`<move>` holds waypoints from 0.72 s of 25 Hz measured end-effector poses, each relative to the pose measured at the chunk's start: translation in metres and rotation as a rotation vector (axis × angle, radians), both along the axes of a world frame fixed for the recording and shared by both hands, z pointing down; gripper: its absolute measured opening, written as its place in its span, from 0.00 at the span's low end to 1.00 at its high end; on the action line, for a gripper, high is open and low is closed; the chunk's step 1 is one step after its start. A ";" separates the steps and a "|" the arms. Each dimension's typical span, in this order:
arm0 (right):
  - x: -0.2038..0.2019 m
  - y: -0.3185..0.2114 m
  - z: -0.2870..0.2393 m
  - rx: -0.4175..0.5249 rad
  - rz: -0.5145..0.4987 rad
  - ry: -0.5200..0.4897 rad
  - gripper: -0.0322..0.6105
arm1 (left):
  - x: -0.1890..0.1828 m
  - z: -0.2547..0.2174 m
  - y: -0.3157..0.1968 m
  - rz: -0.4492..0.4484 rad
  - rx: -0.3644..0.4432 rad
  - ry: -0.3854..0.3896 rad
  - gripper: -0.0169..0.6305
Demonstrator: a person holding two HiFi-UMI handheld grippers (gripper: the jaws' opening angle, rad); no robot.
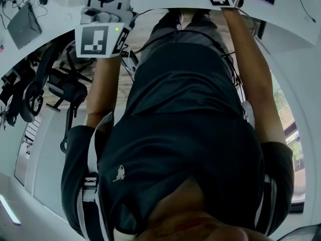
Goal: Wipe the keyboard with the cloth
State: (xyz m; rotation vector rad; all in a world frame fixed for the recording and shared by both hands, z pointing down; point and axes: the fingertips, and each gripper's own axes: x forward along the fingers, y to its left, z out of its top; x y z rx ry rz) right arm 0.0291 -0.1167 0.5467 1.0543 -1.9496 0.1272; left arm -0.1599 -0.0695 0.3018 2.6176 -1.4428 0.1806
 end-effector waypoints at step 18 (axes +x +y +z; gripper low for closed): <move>-0.033 0.044 0.012 -0.032 -0.129 0.018 0.12 | -0.016 0.001 -0.011 -0.012 0.003 0.018 0.03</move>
